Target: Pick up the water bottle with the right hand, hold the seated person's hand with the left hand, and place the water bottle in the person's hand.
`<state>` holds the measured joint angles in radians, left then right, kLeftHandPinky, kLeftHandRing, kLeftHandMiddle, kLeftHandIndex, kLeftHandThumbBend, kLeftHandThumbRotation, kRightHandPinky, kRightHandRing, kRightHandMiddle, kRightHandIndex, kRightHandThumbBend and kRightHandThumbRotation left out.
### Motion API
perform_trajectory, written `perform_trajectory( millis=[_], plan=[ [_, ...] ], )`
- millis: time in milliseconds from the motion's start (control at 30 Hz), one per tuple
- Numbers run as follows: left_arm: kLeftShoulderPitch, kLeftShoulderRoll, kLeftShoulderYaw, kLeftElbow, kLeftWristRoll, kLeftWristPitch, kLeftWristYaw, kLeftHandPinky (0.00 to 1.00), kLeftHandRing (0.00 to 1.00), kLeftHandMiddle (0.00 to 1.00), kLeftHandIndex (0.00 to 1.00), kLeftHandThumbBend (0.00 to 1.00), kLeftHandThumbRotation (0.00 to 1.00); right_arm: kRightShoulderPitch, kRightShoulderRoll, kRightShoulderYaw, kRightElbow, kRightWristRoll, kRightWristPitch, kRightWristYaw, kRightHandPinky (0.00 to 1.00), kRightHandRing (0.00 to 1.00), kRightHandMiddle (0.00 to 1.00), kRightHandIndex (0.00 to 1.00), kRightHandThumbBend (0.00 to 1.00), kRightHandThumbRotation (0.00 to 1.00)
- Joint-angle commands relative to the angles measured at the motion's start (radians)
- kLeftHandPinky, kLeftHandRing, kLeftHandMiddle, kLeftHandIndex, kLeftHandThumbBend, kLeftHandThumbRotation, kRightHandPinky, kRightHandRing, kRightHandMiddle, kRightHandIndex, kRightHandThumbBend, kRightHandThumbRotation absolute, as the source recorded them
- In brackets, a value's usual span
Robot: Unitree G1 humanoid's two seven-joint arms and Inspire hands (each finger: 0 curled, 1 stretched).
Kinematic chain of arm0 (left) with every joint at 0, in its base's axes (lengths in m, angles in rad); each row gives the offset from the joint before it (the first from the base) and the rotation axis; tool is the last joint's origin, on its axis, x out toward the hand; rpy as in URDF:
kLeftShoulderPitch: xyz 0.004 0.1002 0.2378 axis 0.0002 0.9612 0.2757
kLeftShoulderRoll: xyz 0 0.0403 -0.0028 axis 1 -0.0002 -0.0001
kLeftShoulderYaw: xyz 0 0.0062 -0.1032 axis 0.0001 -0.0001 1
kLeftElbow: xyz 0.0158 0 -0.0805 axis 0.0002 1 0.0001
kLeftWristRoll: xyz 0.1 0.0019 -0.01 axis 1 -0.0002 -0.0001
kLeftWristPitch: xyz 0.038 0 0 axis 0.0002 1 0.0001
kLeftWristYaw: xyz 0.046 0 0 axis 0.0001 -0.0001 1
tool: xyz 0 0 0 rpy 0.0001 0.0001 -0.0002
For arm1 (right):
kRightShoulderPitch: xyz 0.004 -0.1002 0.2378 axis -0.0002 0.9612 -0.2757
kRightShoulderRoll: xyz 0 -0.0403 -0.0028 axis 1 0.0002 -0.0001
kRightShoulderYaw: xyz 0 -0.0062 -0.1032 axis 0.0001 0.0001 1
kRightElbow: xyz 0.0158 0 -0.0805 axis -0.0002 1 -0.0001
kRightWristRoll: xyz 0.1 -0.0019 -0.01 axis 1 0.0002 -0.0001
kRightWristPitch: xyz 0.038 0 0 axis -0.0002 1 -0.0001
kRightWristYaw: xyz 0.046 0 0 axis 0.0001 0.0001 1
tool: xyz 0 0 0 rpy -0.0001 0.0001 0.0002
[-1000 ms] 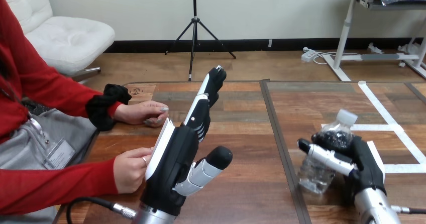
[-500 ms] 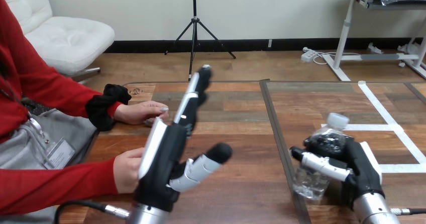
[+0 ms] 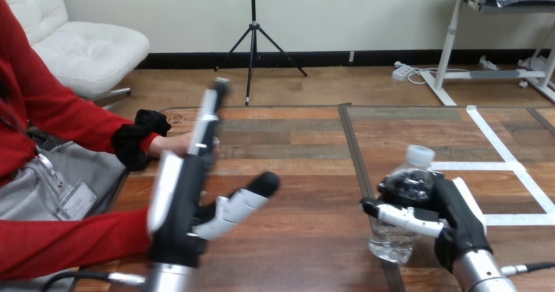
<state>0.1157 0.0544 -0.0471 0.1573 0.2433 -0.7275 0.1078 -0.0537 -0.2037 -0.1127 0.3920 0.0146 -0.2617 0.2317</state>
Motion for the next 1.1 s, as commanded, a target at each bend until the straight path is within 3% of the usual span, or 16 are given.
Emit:
perform_trajectory(
  millis=[0, 200, 367, 467, 600, 867, 967, 1067],
  plan=[
    [-0.084, 0.054, 0.103, -0.023, 0.042, -0.048, 0.077, 0.93, 0.94, 0.93, 0.95, 1.00, 0.65, -0.067, -0.018, 0.023, -0.213, 0.014, -0.029, 0.022, 0.30, 0.34, 0.39, 0.40, 0.82, 0.00],
    [-0.083, 0.097, 0.144, -0.015, 0.122, -0.055, 0.138, 0.88, 0.91, 0.90, 0.91, 1.00, 0.64, -0.054, -0.011, 0.026, -0.236, 0.021, -0.022, 0.025, 0.31, 0.34, 0.39, 0.40, 0.81, 0.00],
    [-0.085, 0.147, 0.171, 0.000, 0.207, -0.069, 0.196, 0.83, 0.88, 0.87, 0.88, 1.00, 0.73, -0.044, -0.008, 0.030, -0.254, 0.023, -0.021, 0.025, 0.30, 0.34, 0.39, 0.40, 0.81, 0.00],
    [-0.090, 0.174, 0.178, 0.023, 0.192, -0.089, 0.196, 0.80, 0.87, 0.86, 0.87, 1.00, 0.81, -0.040, -0.006, 0.032, -0.265, 0.020, -0.017, 0.025, 0.29, 0.33, 0.38, 0.40, 0.81, 0.00],
    [-0.103, 0.233, 0.188, 0.059, 0.171, -0.119, 0.177, 0.79, 0.88, 0.87, 0.87, 1.00, 0.86, -0.034, -0.004, 0.039, -0.283, 0.010, -0.007, 0.019, 0.28, 0.32, 0.38, 0.40, 0.82, 0.00],
    [-0.117, 0.297, 0.204, 0.103, 0.117, -0.147, 0.140, 0.80, 0.89, 0.88, 0.88, 1.00, 0.86, -0.028, 0.001, 0.046, -0.302, 0.011, -0.010, 0.019, 0.27, 0.32, 0.38, 0.40, 0.82, 0.00],
    [-0.112, 0.321, 0.209, 0.090, 0.109, -0.128, 0.121, 0.80, 0.88, 0.88, 0.88, 1.00, 0.85, -0.027, 0.005, 0.047, -0.306, 0.017, -0.019, 0.019, 0.27, 0.32, 0.38, 0.40, 0.82, 0.00],
    [-0.099, 0.347, 0.208, 0.058, 0.072, -0.093, 0.069, 0.80, 0.88, 0.88, 0.88, 1.00, 0.84, -0.026, 0.007, 0.050, -0.312, 0.017, -0.025, 0.017, 0.28, 0.33, 0.39, 0.40, 0.82, 0.00]
  ],
)
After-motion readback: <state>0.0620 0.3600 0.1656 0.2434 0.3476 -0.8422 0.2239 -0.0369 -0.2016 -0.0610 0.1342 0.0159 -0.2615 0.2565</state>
